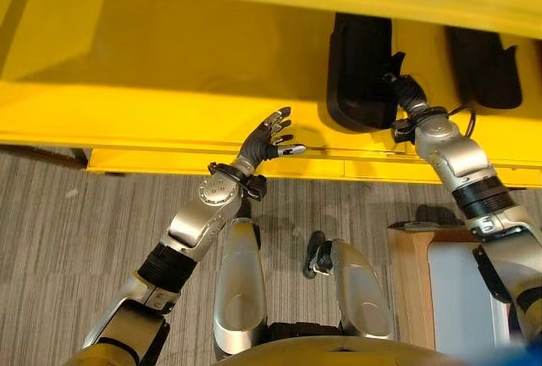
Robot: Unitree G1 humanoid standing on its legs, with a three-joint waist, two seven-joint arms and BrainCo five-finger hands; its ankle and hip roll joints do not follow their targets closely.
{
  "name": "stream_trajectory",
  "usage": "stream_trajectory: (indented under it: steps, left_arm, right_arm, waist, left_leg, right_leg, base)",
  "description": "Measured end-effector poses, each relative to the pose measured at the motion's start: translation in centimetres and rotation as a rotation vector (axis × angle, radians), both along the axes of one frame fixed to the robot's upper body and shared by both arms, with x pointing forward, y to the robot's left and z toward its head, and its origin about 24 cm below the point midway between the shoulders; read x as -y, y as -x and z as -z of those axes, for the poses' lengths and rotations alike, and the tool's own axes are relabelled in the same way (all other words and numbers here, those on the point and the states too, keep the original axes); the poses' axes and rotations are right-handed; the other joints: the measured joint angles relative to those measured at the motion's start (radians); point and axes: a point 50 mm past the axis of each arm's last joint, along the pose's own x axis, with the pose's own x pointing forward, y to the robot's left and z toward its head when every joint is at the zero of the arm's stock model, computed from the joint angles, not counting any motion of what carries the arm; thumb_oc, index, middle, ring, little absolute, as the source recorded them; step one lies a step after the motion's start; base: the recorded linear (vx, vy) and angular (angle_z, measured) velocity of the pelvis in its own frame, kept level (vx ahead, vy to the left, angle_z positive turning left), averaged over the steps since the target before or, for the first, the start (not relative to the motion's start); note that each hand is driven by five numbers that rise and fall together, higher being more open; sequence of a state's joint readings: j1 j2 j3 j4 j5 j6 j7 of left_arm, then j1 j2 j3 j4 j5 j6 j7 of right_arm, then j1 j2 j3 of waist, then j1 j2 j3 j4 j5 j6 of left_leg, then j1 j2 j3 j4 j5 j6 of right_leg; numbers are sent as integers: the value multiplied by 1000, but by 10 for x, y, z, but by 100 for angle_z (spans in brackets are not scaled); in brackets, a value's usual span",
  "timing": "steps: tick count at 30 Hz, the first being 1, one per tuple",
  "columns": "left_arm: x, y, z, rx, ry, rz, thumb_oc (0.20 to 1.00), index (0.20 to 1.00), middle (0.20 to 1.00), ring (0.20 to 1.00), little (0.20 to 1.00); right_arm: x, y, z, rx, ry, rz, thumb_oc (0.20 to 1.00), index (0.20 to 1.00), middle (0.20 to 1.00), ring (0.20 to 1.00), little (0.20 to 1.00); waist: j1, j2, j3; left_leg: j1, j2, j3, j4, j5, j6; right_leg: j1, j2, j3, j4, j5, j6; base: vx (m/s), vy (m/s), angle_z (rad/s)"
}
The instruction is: Move parts from the plastic box to the shelf.
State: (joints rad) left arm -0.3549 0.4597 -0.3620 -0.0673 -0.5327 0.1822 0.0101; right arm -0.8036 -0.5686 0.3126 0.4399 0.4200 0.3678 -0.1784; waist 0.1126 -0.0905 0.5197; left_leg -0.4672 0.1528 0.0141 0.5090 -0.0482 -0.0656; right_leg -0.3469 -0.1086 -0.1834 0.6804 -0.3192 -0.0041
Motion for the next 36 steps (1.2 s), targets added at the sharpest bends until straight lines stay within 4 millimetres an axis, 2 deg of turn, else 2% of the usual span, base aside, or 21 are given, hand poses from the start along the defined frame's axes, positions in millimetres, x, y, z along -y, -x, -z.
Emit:
stream_trajectory:
  steps: [3, 5, 9, 12, 15, 17, 23, 27, 32, 36]
  left_arm:
    - [1, 0, 0, 0, 7, 13, 1000, 1000, 1000, 1000, 1000]
    - [1, 1, 0, -1, 8, 19, 1000, 1000, 1000, 1000, 1000]
    - [4, 7, 8, -32, 49, 60, 1000, 1000, 1000, 1000, 1000]
    - [7, 8, 8, -33, 38, 97, 1000, 1000, 1000, 1000, 1000]
    - [9, 8, 5, -17, 30, 121, 1000, 1000, 1000, 1000, 1000]
    - [12, 8, 3, -6, 10, 150, 1000, 1000, 1000, 1000, 1000]
    - [17, 10, -10, 64, 23, 181, 1000, 1000, 1000, 1000, 1000]
    - [17, 13, -10, 58, 43, 202, 1000, 1000, 1000, 1000, 1000]
    - [10, 21, -6, 75, 49, 216, 1000, 1000, 1000, 1000, 1000]
    - [8, 23, -8, 88, 32, 237, 1000, 1000, 1000, 1000, 1000]
  right_arm:
    - [6, -1, 7, -41, -8, 24, 200, 200, 200, 200, 200]
    - [8, -2, 9, -52, -9, 31, 200, 200, 200, 200, 200]
    - [15, -4, 13, -81, -6, 51, 200, 200, 200, 200, 200]
    - [16, -8, 7, -77, 0, 59, 200, 200, 200, 200, 200]
    - [16, -13, -1, -74, 5, 51, 200, 200, 200, 200, 200]
    - [23, -18, -5, -93, 23, 87, 200, 200, 200, 200, 200]
    - [35, -30, -44, -41, 125, 155, 200, 200, 200, 200, 200]
    - [40, -32, -53, -31, 207, 171, 200, 200, 200, 200, 200]
    - [55, -32, -83, 22, 279, 244, 200, 200, 200, 200, 200]
    - [63, -30, -97, 55, 330, 313, 200, 200, 200, 200, 200]
  waist:
    - [9, 6, 6]
    - [3, 5, 8]
    - [1, -1, 11]
    - [6, -6, 13]
    - [9, -8, 13]
    - [15, -14, 16]
    - [24, -16, 21]
    - [43, -14, 23]
    - [57, 2, 31]
    - [66, 4, 31]
  left_leg:
    - [-11, -6, 0, 17, -5, 6]
    - [-13, -16, 0, 38, -26, 18]
    - [-20, -22, 0, 129, -79, 18]
    - [-44, -18, -8, 197, -115, 21]
    - [-69, -19, -11, 230, -129, 28]
    - [-83, -24, -15, 257, -138, 28]
    - [-178, -33, -22, 334, -153, 34]
    - [-198, -33, -24, 349, -160, 29]
    - [-242, -32, -26, 348, -152, 21]
    - [-251, -31, -26, 349, -152, 18]
  right_leg:
    - [-6, -7, 0, 7, -2, 3]
    - [-4, -17, 4, 22, -19, 11]
    - [5, -35, 9, 90, -57, 21]
    - [-6, -38, 8, 139, -82, 21]
    - [-30, -44, 9, 173, -95, 19]
    - [-43, -53, 9, 206, -111, 21]
    - [-138, -71, 15, 293, -133, 21]
    - [-164, -73, 19, 318, -147, 16]
    - [-215, -72, 18, 333, -152, 8]
    - [-222, -72, 18, 330, -153, 7]
  base:
    - [-38, 13, 4]
    - [50, -1, 5]
    - [0, -31, 1]
    - [-9, -24, 1]
    - [0, 0, 0]
    - [-12, -15, 6]
    - [-36, 10, 3]
    - [0, 0, 0]
    - [0, 0, 0]
    - [0, 0, 0]
